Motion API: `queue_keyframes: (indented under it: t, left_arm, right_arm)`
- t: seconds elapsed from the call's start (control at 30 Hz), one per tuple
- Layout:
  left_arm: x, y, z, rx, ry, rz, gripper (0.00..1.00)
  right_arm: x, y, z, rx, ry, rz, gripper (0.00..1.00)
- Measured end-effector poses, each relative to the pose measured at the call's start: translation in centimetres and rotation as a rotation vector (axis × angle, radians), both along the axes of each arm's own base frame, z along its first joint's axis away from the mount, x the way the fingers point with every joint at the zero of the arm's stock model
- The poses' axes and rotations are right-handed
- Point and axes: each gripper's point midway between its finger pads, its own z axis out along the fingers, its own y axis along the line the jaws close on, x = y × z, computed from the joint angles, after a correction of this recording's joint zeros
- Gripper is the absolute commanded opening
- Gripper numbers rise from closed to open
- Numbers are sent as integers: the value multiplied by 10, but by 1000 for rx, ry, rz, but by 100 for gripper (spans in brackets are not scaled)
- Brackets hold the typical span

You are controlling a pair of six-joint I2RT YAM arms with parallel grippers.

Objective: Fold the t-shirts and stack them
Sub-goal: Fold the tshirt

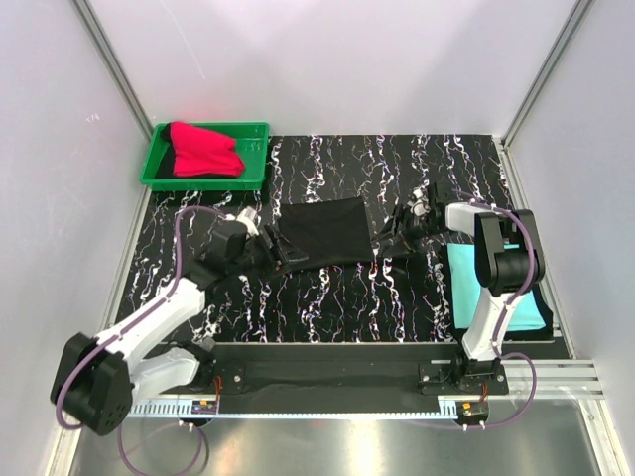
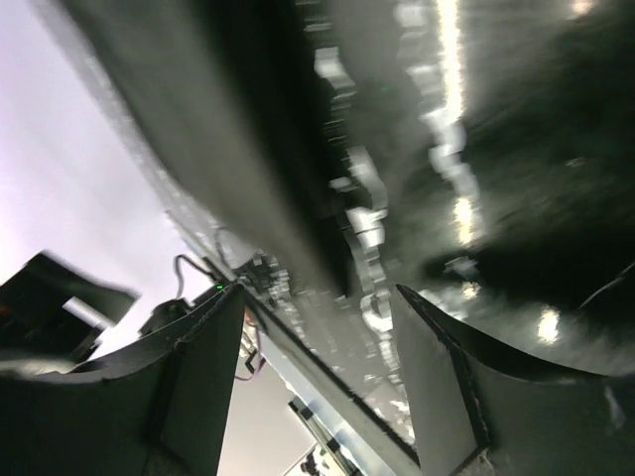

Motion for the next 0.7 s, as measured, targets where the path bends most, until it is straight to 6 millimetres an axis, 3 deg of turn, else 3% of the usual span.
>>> queue_keyframes:
  t: [0.1, 0.3, 0.57, 0.7]
  left_arm:
    - [-4, 1, 6, -65, 8, 46, 75]
    - [-11, 4, -11, -101, 78, 90, 76]
    - [-13, 3, -18, -150, 128, 133, 74]
    - [-16, 6, -30, -173, 184, 181, 72]
  right_arm:
    - [-6, 3, -17, -8, 47, 17, 69]
    - [-16, 27, -16, -15, 21, 97, 69]
    - [-29, 50, -16, 3, -1, 123, 69]
    - [-41, 74, -14, -11, -17, 152, 69]
